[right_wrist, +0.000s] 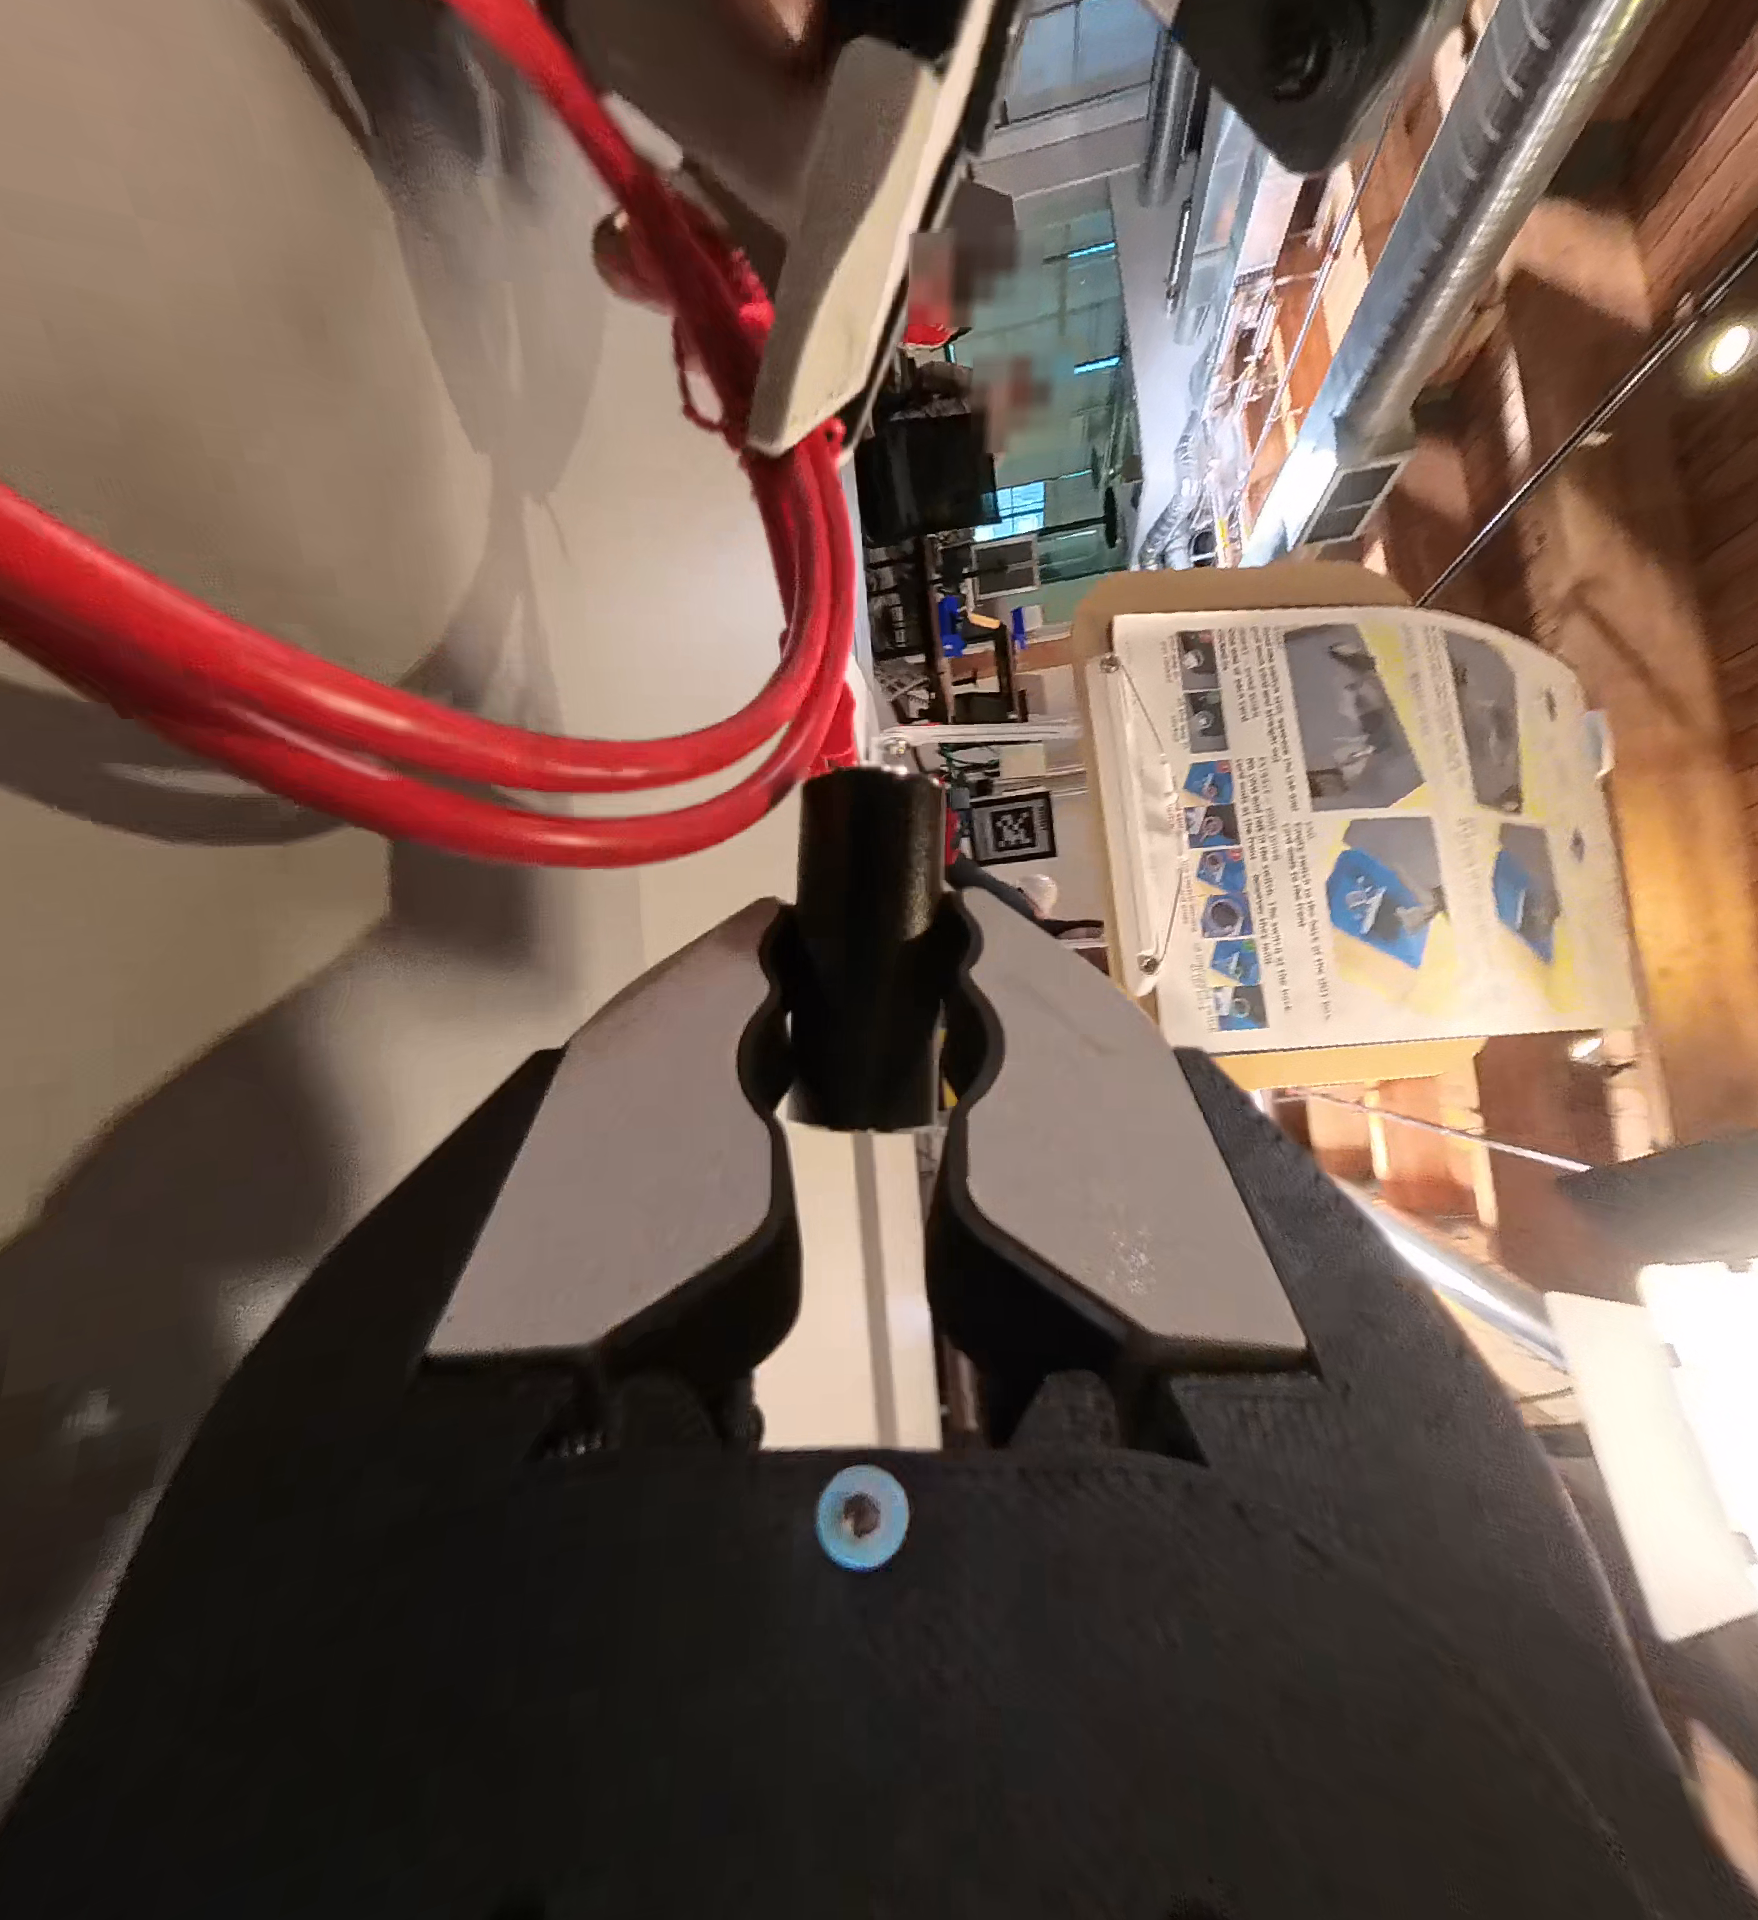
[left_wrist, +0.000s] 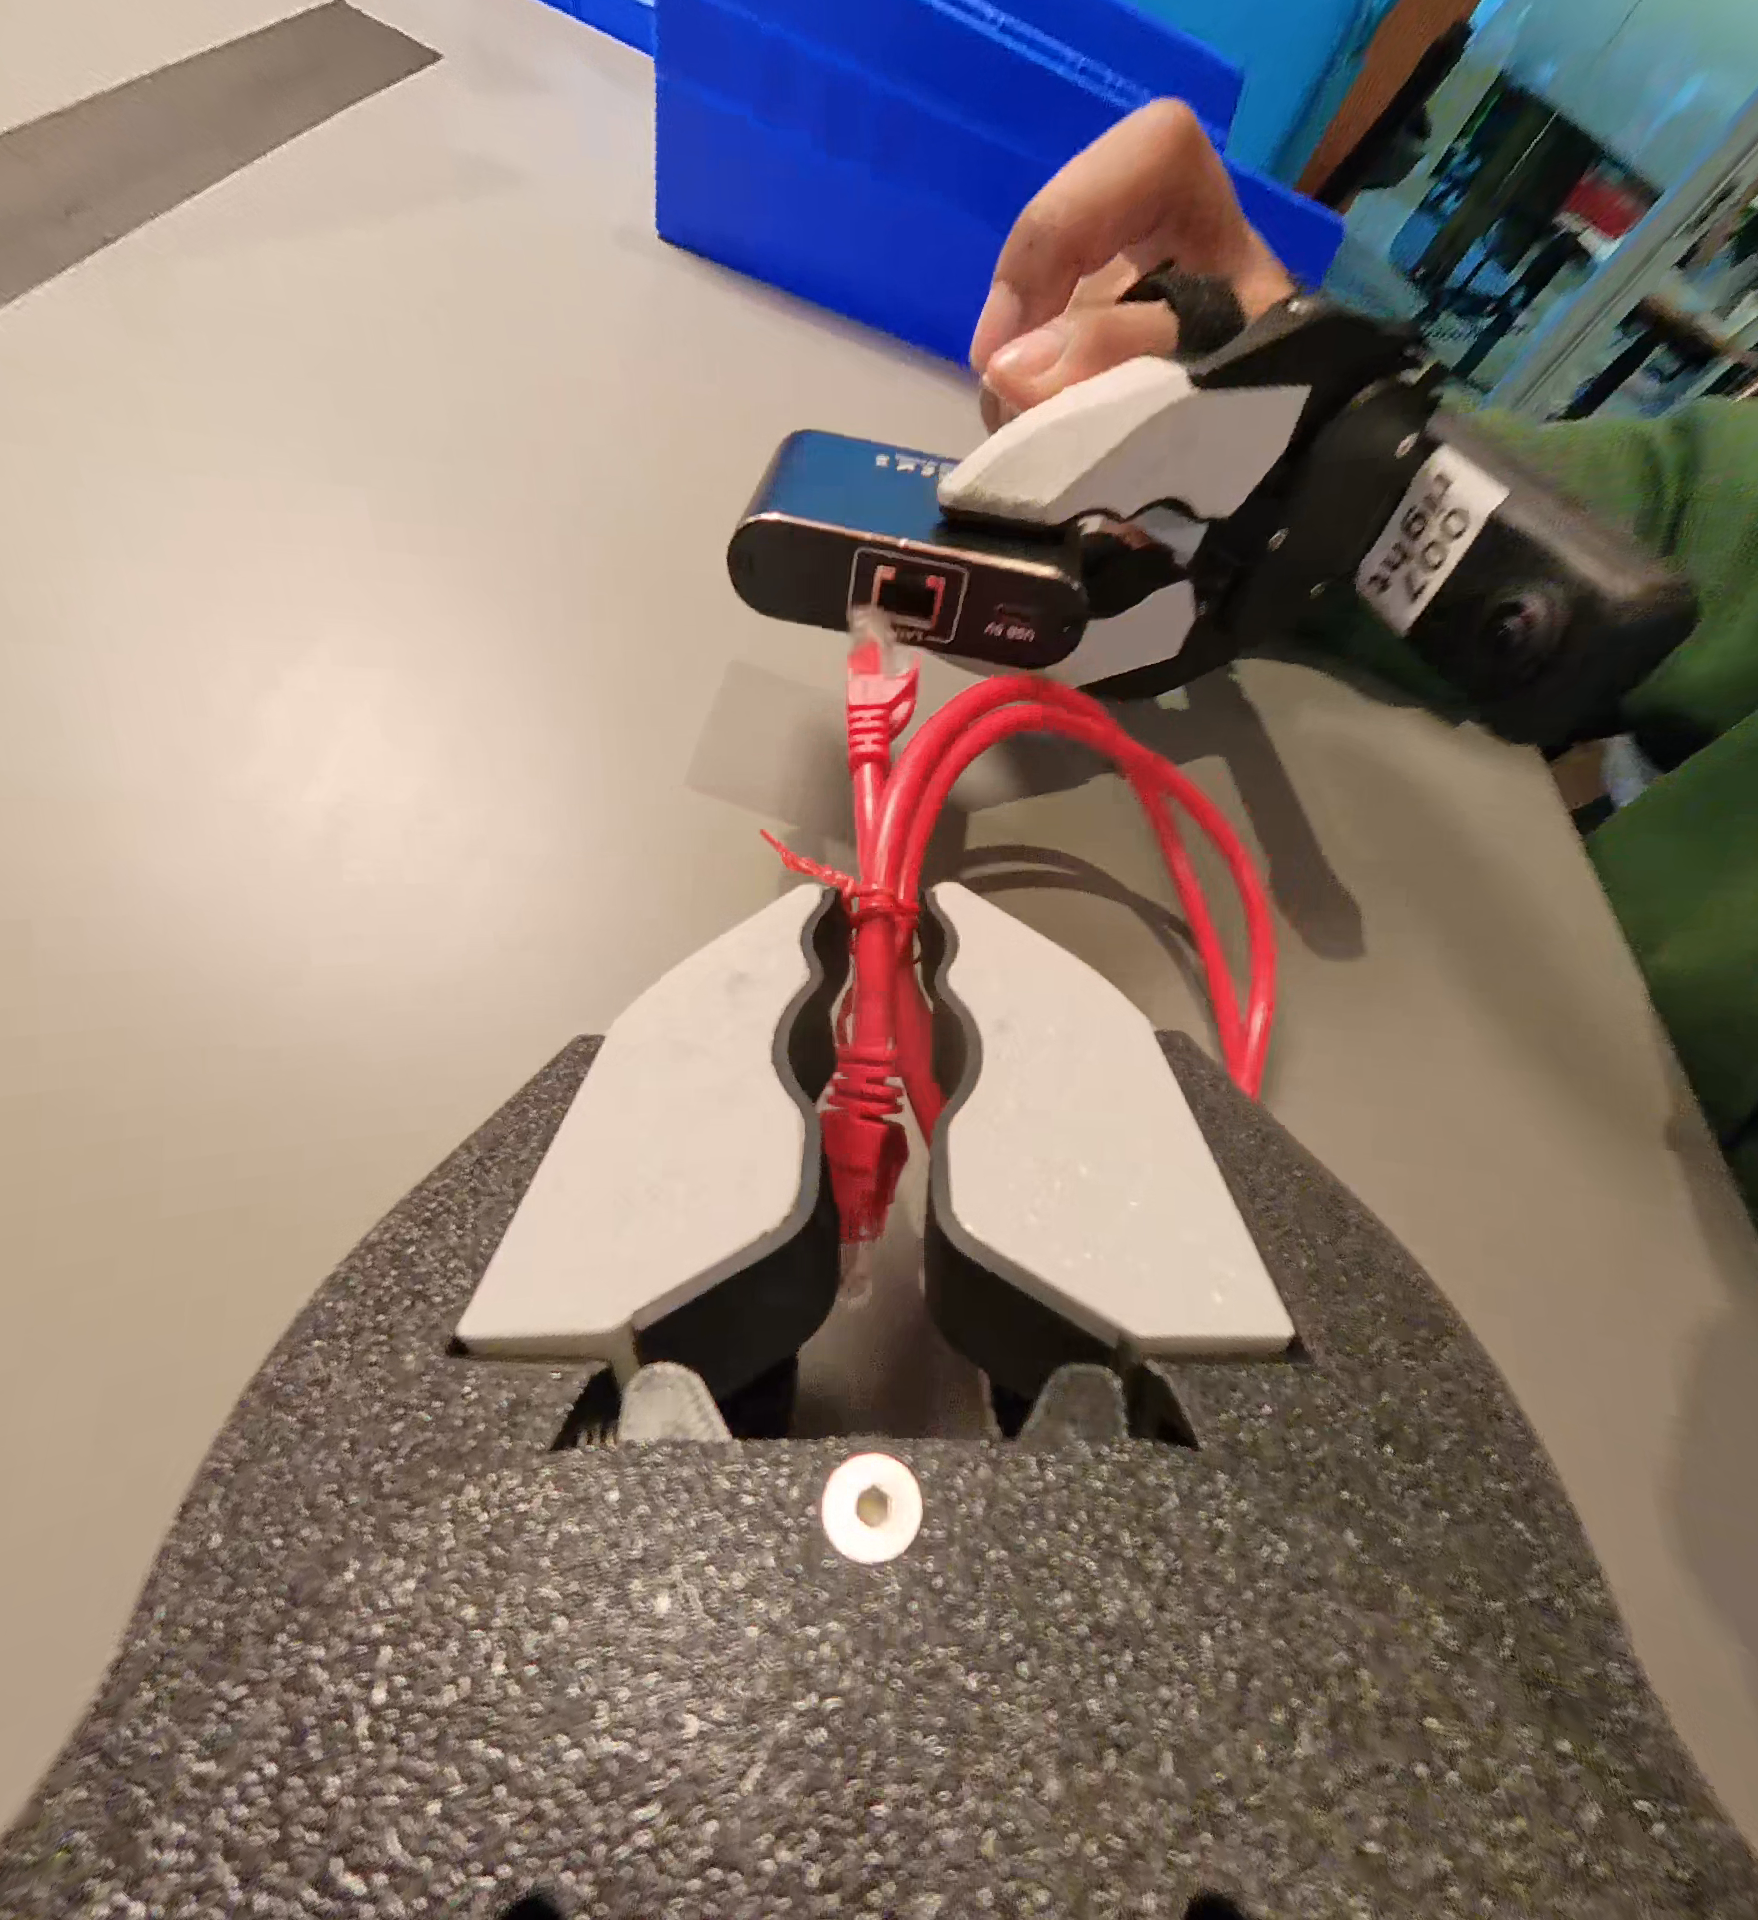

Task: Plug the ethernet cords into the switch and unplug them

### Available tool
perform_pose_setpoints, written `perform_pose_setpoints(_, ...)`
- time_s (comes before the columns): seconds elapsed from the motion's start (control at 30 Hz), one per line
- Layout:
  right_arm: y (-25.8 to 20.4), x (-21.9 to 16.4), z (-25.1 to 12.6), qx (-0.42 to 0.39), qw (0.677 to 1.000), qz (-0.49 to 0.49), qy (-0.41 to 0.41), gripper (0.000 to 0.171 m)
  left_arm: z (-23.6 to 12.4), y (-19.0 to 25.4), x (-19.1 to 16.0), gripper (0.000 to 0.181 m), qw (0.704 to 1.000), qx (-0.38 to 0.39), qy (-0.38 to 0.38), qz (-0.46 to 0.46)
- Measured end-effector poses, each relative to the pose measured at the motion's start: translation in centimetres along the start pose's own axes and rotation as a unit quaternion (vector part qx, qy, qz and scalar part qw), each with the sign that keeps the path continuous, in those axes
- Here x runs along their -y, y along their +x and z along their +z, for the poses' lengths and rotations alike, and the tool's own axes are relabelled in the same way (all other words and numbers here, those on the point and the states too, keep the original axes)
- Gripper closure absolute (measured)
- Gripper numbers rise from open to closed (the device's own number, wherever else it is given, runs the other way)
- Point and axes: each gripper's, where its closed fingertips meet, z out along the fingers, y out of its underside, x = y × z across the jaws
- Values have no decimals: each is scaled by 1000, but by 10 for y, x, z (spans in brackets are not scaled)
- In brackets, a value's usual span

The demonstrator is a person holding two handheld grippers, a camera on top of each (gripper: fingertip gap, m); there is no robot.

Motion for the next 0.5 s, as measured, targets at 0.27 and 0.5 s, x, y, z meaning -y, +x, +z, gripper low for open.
perform_pose_setpoints(0.27, -14, 1, 1, 21, 999, -30, 0, 146, 8, 12, -22, 166, 997, -28, -73, 6)
perform_pose_setpoints(0.5, -16, 3, 2, 31, 999, -13, 2, 146, 7, 17, -51, 142, 979, -6, -184, 89)
